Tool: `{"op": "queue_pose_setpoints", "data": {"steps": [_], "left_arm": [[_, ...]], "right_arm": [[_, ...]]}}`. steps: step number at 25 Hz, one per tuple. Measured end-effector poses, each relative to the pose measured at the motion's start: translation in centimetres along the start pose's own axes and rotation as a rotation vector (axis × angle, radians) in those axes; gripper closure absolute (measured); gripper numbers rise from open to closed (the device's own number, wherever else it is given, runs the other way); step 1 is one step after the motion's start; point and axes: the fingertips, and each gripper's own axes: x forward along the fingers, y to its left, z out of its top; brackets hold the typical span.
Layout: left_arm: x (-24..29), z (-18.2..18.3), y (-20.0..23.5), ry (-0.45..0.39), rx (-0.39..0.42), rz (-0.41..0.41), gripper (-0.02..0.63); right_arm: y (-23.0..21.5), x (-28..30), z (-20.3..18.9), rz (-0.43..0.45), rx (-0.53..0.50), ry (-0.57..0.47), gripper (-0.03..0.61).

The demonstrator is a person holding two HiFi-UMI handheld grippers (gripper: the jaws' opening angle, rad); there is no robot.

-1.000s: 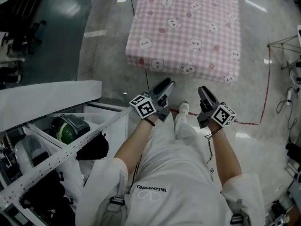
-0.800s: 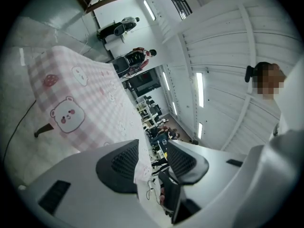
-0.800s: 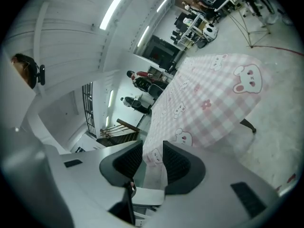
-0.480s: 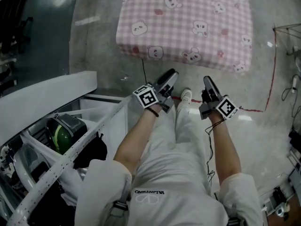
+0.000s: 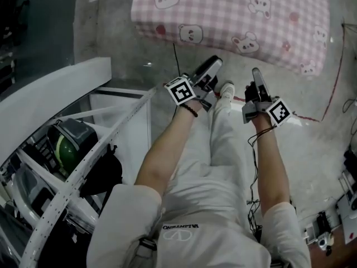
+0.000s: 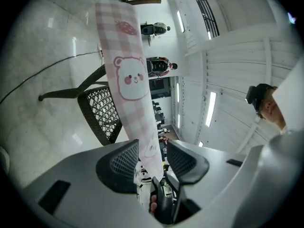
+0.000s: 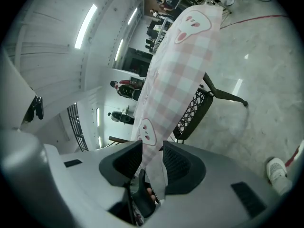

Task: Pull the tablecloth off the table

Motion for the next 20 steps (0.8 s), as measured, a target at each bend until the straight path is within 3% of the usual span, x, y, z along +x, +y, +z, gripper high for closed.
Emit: {"op": "queue_pose_setpoints", "data": {"steps": [7,11,20], "left_arm": [[0.5,0.3,3.2,-0.033,-0.068,0.002,0.443],[1.4,0.5,4.0,-0.047,-0.083,-0.029,0.443],[2.7,1.3,4.7,-0.077,-0.130,-0.109,0.445]], "right_arm": [[-2.2,2.6,-0.6,0.010,0.059,-0.036,0.431],[-3.3,3.5,-0.1,0.003,0.087,-0.068,0.430],[-3.1,4.9,0.9,0.077,0.143,-0.144,0.422]]}}
